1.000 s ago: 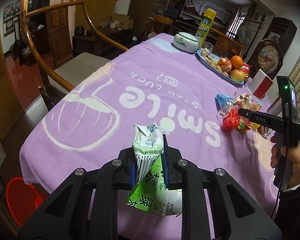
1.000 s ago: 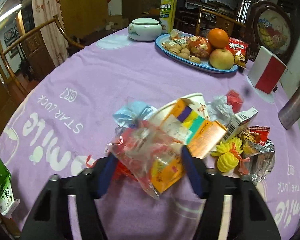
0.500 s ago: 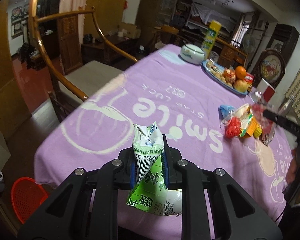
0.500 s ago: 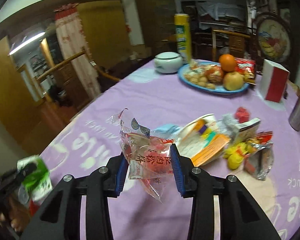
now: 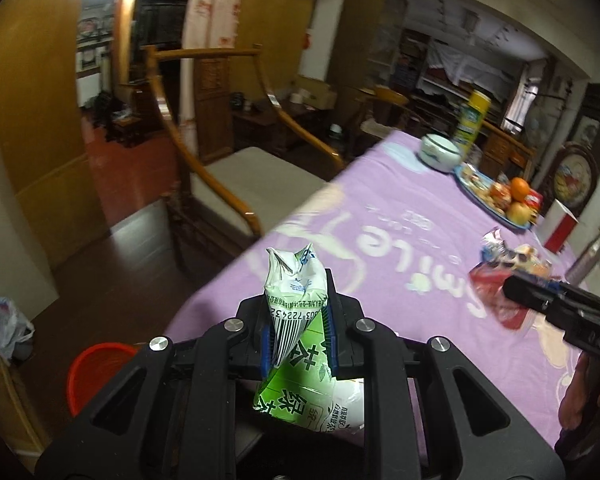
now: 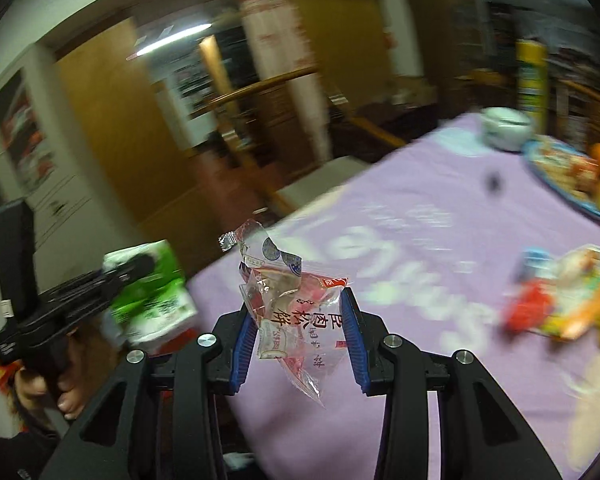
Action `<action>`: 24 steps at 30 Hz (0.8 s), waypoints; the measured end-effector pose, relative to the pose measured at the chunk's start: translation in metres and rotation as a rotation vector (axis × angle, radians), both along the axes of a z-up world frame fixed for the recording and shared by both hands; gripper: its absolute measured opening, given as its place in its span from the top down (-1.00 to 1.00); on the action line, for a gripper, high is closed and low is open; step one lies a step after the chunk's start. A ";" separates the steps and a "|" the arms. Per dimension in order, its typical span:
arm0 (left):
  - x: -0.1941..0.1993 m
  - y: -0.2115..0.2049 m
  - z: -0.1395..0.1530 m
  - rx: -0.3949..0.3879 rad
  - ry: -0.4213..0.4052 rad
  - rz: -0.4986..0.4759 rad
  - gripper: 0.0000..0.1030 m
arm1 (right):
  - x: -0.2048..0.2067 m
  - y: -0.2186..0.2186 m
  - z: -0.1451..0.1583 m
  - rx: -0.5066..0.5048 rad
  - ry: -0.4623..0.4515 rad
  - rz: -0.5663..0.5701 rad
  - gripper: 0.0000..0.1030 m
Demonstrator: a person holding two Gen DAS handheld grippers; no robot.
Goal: Collect trash
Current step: 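Carry both items to the red basket and open both tools to drop them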
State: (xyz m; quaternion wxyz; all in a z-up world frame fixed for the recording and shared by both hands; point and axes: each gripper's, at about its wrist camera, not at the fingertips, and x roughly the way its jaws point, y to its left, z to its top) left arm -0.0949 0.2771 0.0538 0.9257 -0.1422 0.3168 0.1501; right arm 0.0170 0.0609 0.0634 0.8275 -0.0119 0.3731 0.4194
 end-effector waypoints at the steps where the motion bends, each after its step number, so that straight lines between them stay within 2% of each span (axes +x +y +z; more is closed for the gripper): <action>1: -0.012 0.011 0.000 0.008 0.002 0.035 0.59 | -0.007 0.021 0.000 0.008 0.015 0.053 0.22; 4: -0.039 0.039 -0.002 0.021 0.014 0.119 0.59 | -0.026 0.069 -0.003 0.012 0.048 0.164 0.21; 7: -0.068 0.076 -0.015 0.019 0.049 0.222 0.59 | -0.058 0.135 -0.017 -0.010 0.103 0.322 0.21; 10: -0.091 0.116 -0.046 -0.010 0.124 0.325 0.59 | -0.084 0.193 -0.043 -0.056 0.168 0.434 0.20; 13: -0.110 0.155 -0.089 -0.052 0.216 0.418 0.59 | -0.105 0.246 -0.082 -0.114 0.270 0.508 0.20; 18: -0.117 0.203 -0.178 -0.123 0.397 0.502 0.59 | -0.127 0.319 -0.160 -0.224 0.456 0.537 0.19; 20: -0.116 0.216 -0.206 -0.132 0.455 0.525 0.59 | -0.134 0.343 -0.186 -0.270 0.499 0.539 0.19; 22: -0.120 0.226 -0.223 -0.160 0.483 0.539 0.60 | -0.137 0.356 -0.206 -0.307 0.506 0.536 0.18; 24: -0.125 0.233 -0.236 -0.187 0.508 0.551 0.59 | -0.142 0.371 -0.222 -0.347 0.498 0.536 0.02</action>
